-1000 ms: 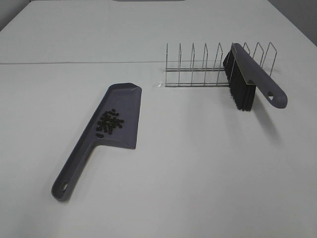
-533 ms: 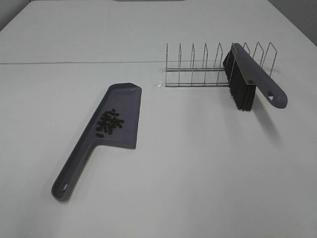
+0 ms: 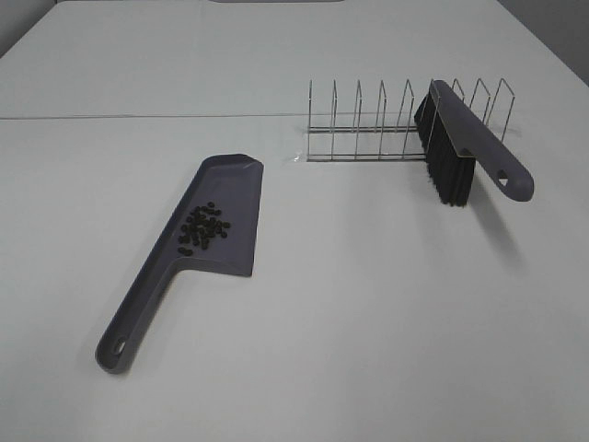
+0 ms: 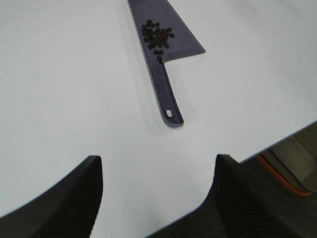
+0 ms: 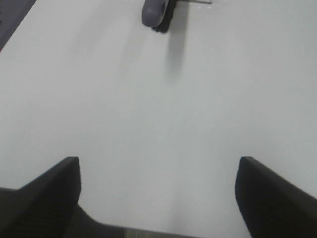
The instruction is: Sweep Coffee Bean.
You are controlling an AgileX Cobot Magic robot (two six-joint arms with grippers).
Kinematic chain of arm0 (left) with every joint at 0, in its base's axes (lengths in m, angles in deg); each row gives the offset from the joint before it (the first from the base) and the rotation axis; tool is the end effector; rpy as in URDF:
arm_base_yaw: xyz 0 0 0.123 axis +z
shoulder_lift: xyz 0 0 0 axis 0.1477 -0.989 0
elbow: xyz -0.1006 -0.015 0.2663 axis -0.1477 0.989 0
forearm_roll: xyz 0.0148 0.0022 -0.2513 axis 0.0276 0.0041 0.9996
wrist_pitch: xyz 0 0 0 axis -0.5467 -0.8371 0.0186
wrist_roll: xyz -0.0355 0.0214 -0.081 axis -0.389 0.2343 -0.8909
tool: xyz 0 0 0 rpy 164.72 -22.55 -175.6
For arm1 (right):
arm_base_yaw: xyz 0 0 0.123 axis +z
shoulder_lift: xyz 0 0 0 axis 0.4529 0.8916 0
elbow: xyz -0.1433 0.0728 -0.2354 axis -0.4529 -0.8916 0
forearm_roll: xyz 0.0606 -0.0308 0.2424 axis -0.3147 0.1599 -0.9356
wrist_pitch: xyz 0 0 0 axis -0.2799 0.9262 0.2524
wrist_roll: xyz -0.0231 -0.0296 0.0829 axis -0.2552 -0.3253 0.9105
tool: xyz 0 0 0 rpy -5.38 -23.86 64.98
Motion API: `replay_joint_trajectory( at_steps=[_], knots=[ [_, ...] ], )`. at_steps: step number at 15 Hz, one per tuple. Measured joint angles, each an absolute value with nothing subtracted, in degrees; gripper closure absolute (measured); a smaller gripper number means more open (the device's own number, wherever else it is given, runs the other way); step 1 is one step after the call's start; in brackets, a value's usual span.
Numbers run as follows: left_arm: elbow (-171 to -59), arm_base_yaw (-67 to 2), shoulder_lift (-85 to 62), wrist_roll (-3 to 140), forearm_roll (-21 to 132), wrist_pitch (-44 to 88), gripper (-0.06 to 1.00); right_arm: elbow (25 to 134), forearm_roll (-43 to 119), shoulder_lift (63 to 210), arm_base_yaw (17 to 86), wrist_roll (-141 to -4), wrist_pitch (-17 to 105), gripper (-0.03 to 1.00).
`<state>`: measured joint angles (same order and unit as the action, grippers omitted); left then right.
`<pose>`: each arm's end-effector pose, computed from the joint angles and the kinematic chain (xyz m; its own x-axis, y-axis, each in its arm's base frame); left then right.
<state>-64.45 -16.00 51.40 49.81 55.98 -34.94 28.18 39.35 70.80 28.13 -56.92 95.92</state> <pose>0.0174 -0.0221 0.2807 -0.5314 0.2063 -0.8216 0.3784 0.9255 -0.0123 0.0134 0.0090 0.2783 -0.5573 -0.0864 -0.8258 -0.1424 0.9898 -0.0074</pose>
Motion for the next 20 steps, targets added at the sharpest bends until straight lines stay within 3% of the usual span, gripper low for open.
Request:
replay_joint_trajectory(
  at_steps=[4,20],
  knots=[
    [-64.5,-15.4,61.5,49.8,56.0,-35.0,0.32,28.2,39.4,64.3,26.5,-56.9,95.9,0.17],
    [-64.5,-12.2,61.6,49.8,55.6,-34.9,0.32,28.0,39.4,63.1,26.5,-56.9,95.9,0.17]
  ],
)
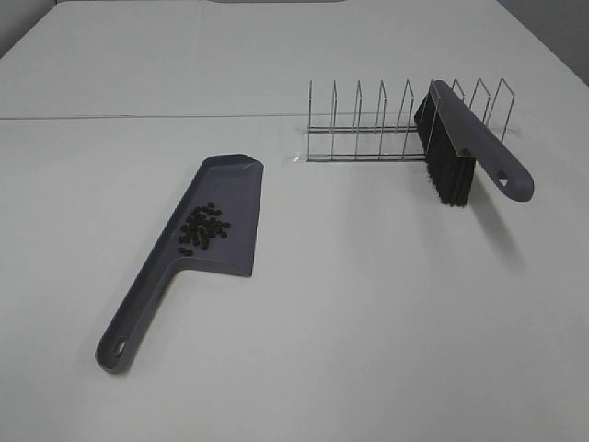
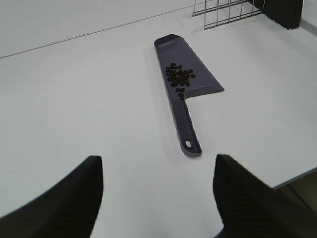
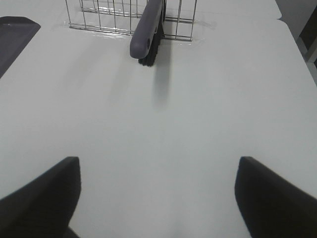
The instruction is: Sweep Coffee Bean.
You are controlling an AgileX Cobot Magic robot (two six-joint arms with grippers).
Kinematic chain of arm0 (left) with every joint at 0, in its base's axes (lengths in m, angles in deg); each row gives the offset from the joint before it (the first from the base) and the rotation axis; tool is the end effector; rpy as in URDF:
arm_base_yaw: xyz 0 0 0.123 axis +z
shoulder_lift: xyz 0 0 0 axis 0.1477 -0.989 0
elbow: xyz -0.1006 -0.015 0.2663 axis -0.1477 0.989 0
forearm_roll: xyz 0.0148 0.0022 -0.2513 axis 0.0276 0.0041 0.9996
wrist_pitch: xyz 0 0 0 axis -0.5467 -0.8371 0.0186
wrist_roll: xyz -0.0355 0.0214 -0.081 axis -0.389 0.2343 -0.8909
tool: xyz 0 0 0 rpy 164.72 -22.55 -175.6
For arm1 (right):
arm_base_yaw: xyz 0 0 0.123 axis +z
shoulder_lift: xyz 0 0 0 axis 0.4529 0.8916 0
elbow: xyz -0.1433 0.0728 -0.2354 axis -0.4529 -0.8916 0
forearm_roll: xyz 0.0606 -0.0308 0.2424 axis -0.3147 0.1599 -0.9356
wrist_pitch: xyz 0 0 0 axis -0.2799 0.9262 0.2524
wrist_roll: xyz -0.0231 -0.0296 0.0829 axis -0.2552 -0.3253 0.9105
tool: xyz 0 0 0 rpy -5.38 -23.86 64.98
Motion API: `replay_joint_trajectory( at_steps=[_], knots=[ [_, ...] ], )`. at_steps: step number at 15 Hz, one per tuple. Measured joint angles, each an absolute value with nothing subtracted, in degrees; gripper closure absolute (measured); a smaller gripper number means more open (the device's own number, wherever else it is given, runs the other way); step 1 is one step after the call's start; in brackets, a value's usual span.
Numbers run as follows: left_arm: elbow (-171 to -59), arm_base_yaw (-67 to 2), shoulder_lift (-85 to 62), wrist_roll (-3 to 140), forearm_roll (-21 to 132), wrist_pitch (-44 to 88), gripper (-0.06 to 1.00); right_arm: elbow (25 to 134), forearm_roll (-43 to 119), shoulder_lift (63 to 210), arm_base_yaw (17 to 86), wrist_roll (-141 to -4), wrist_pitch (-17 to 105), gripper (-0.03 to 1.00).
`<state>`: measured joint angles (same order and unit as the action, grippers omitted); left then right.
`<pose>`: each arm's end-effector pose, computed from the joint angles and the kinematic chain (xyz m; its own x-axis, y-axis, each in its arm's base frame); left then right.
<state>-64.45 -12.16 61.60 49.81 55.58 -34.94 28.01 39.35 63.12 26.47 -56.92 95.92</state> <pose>-0.0093 -0.0185 0.2817 -0.3904 0.1641 -0.9059 0.3100 0.9500 0.0385 -0.0069 0.0088 0.2779 -0.4469 -0.0711 -0.8918 -0.1117 0.9935 -0.0232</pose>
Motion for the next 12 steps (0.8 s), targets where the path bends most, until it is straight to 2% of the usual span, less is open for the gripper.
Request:
replay_joint_trajectory(
  at_steps=[12],
  knots=[
    [-64.5,-12.2,61.6,49.8,55.6,-34.9,0.32,28.0,39.4,63.1,26.5,-56.9,95.9,0.17]
  ],
)
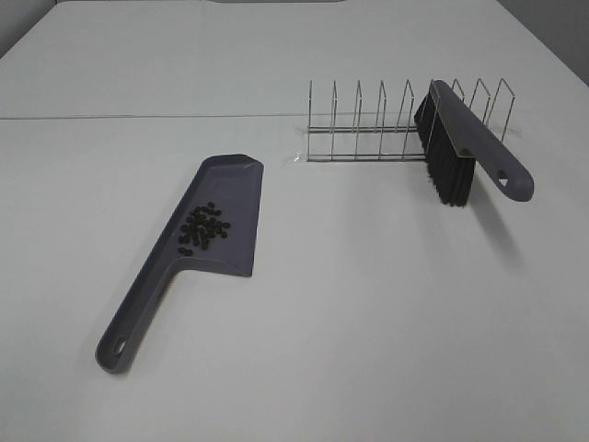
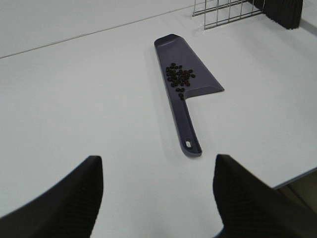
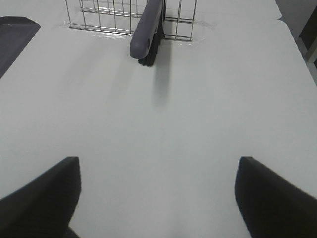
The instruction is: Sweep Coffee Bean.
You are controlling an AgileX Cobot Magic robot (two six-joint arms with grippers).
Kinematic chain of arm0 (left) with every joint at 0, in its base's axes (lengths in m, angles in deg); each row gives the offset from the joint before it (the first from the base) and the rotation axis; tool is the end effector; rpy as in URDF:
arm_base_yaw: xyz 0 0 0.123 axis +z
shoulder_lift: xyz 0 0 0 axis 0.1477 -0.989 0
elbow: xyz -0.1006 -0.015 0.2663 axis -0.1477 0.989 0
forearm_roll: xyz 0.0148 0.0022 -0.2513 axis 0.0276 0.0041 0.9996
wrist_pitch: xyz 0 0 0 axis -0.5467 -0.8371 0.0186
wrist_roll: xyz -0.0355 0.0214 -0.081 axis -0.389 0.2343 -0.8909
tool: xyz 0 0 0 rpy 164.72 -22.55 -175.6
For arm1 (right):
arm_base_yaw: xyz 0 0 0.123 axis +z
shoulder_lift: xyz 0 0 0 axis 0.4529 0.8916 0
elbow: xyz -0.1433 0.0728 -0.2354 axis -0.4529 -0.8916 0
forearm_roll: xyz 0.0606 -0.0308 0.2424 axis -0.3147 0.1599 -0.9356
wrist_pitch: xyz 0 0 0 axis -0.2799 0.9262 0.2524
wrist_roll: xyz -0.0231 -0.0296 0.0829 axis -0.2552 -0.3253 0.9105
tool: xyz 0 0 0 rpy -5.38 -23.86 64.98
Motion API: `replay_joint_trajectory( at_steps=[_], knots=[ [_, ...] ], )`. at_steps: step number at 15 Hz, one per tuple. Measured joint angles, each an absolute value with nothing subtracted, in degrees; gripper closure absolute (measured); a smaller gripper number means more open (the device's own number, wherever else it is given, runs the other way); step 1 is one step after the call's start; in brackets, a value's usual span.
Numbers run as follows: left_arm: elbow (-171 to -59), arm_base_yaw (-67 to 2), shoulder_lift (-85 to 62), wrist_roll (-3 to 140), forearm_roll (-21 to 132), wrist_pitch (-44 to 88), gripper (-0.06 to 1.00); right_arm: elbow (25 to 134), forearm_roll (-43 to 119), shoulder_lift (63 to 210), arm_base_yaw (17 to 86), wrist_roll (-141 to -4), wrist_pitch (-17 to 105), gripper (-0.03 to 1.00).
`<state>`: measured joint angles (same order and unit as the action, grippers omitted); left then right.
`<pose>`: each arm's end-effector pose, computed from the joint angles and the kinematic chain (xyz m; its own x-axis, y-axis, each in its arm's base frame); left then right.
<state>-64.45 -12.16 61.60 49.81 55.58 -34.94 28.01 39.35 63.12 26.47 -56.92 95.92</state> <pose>-0.0093 -0.0185 0.2817 -0.3904 0.1641 -0.9059 0.3100 0.9500 0.0385 -0.0069 0.0088 0.2779 -0.4469 -0.0711 -0.8918 -0.1117 0.9935 -0.0232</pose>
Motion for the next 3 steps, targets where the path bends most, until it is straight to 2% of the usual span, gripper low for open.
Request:
replay_joint_trajectory(
  at_steps=[3],
  knots=[
    [-64.5,-12.2,61.6,49.8,55.6,-34.9,0.32,28.0,39.4,63.1,26.5,-56.9,95.9,0.17]
  ],
)
